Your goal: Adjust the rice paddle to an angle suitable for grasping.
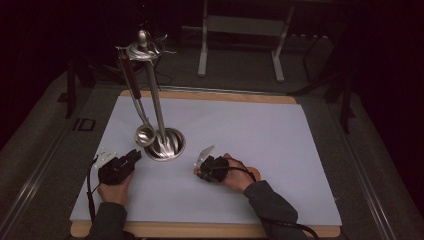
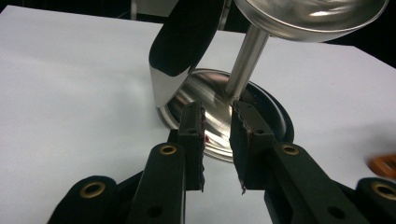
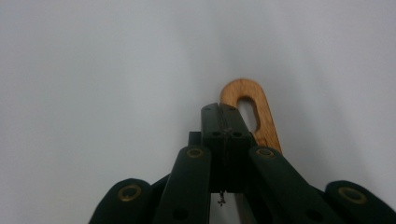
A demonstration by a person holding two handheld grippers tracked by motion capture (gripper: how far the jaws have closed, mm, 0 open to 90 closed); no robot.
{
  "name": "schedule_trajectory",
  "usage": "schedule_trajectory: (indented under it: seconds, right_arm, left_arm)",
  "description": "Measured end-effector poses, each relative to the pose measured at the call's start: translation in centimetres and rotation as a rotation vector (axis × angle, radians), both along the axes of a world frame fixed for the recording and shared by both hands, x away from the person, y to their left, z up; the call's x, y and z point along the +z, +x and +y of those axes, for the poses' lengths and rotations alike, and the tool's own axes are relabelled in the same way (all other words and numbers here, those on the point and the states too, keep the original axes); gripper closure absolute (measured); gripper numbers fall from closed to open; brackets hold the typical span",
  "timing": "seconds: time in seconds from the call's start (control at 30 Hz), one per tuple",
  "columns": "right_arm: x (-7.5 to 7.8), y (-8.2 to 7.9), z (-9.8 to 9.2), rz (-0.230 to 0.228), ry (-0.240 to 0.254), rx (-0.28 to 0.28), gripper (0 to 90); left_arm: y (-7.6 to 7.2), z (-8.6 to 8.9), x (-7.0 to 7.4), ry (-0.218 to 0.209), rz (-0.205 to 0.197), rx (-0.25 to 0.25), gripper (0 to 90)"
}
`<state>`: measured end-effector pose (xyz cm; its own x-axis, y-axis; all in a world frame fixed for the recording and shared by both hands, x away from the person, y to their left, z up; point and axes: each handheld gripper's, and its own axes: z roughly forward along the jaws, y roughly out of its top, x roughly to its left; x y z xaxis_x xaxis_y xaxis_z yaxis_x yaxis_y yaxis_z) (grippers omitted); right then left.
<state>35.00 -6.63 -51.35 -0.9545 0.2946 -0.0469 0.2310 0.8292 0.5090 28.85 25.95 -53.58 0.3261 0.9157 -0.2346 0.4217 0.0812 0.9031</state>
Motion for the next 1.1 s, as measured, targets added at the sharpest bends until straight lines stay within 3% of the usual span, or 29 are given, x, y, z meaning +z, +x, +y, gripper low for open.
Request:
schedule_trajectory:
  seconds: [0.13,0.3,0.43,0.53,0.63,1.1]
  right_arm:
    - [0.1,2.8,-1.1,0.011,-0.002,-0.118,90.0]
    - [0.5,4.3,-2.1,0.009,-0.037,-0.193,89.6]
    - [1.8,5.0,-3.3,0.013,-0.042,-0.256,74.4]
    - [2.1,5.1,-3.6,0.003,-0.112,-0.255,65.5]
    - [1.9,5.3,-3.6,0.058,-0.162,-0.245,60.7]
    - [1.5,6.8,-3.1,0.18,-0.299,-0.232,63.0]
  left_arm:
    - [0.0,0.0,0.0,-0.002,0.0,0.0,74.9]
    - [0.0,0.0,0.0,-0.004,0.001,-0.001,74.9]
    - [0.0,0.0,0.0,-0.003,0.003,-0.002,74.9]
    - [0.0,0.0,0.0,-0.001,0.004,-0.002,74.9]
    - [0.1,0.0,0.0,-0.003,0.005,-0.001,74.9]
    - [0.1,0.0,0.0,-0.005,0.008,-0.004,74.8]
